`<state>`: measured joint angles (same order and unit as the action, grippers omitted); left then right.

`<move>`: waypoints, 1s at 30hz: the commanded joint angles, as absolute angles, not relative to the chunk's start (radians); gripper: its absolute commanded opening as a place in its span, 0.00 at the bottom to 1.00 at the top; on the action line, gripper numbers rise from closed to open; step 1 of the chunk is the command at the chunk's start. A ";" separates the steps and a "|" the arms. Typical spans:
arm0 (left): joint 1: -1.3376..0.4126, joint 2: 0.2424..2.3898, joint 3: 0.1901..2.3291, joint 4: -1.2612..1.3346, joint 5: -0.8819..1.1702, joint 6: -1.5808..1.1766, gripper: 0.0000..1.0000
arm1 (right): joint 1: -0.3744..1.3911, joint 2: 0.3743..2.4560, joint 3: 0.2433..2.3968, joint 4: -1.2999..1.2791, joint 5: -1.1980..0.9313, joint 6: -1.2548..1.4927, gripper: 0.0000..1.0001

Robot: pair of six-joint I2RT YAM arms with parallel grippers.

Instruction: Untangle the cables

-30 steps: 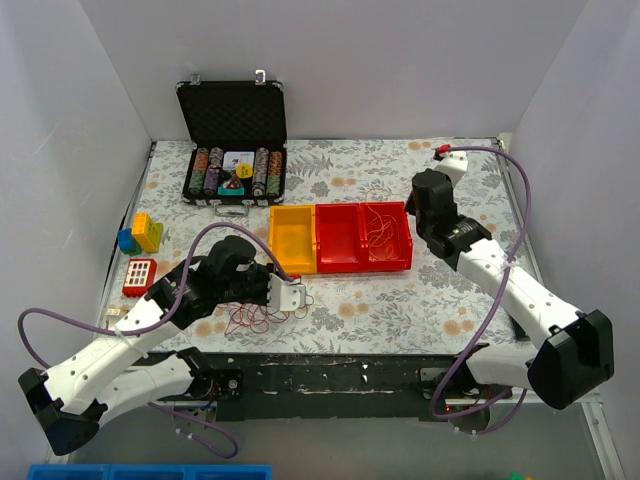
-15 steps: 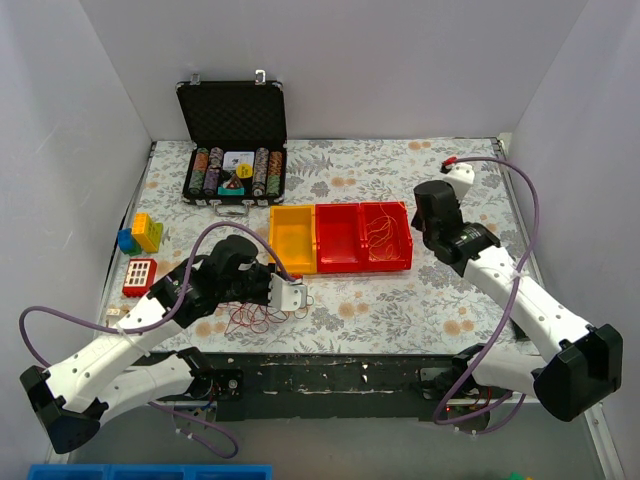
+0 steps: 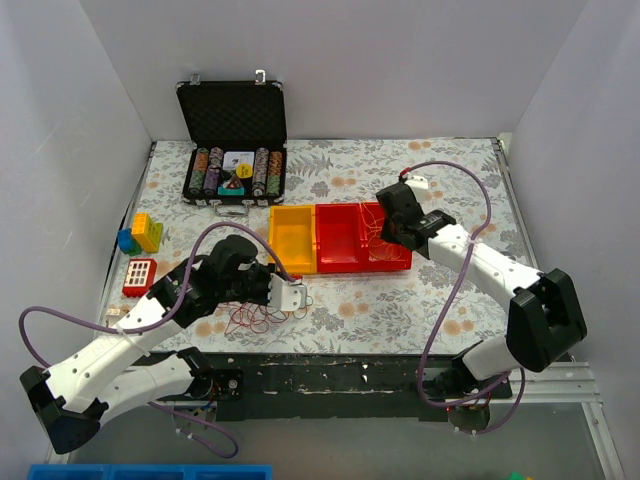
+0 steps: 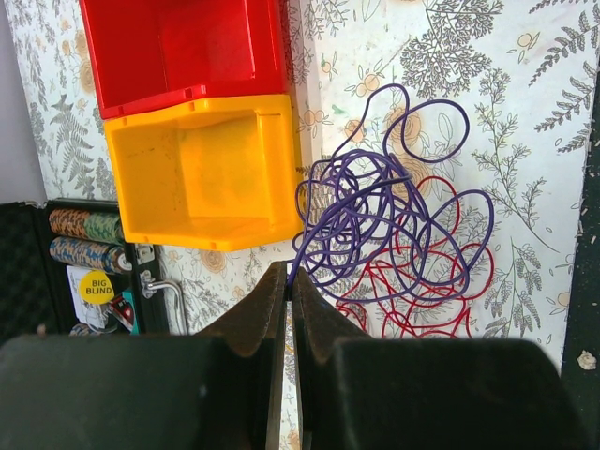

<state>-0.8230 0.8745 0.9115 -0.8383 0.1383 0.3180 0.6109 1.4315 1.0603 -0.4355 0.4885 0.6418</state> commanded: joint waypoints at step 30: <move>-0.816 0.815 0.877 -0.828 0.127 0.345 0.02 | 0.591 1.615 1.109 -0.009 0.178 0.873 0.01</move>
<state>-0.8215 0.8299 0.8761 -0.8379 0.1303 0.3374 0.5594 1.6703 1.1137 -0.1158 0.2676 0.8555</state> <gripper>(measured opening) 0.029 0.021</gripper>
